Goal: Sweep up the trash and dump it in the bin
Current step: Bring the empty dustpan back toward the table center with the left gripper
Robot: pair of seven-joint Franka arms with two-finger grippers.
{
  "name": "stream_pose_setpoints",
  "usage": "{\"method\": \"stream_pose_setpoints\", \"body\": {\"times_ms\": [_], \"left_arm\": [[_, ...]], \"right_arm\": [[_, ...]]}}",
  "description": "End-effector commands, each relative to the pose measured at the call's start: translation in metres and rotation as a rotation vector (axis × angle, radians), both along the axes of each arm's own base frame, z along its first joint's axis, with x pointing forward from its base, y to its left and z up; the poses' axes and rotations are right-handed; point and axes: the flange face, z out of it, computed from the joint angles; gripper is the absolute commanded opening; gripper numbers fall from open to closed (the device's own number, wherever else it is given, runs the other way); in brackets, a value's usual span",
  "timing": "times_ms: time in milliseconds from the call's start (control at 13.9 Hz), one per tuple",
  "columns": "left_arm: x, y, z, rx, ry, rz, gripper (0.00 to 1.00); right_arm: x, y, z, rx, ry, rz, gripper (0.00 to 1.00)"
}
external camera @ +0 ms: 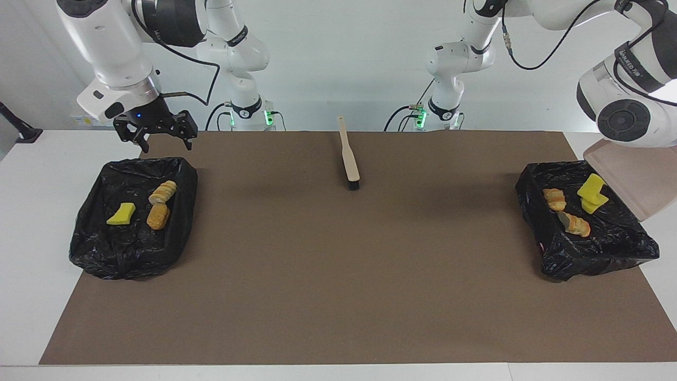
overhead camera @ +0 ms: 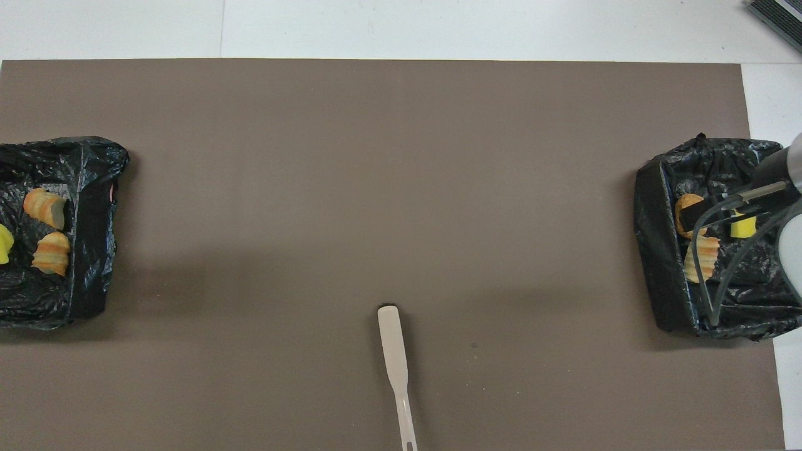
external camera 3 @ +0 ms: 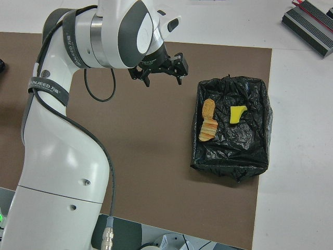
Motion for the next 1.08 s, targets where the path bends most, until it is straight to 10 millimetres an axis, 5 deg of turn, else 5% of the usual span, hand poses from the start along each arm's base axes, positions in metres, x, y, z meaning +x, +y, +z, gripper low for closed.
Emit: {"method": "stream_pose_setpoints", "body": {"times_ms": [0,288,863,1007], "left_arm": [[0.004,-0.020,0.035,-0.112,-0.104,-0.002,0.00],[0.009,-0.080,0.027,-0.282,-0.196,-0.035,0.00],[-0.009,-0.148,0.015,-0.793,-0.578,0.349,0.00],[-0.018,-0.193,0.003,-0.803,-0.620,0.420,0.00]], "right_arm": [[-0.011,0.000,0.016,0.012,-0.028,-0.058,1.00],[-0.016,-0.001,0.014,0.023,-0.022,-0.067,1.00],[-0.024,-0.020,0.009,0.089,-0.052,-0.127,1.00],[-0.024,-0.018,0.009,0.087,-0.058,-0.129,1.00]]}}
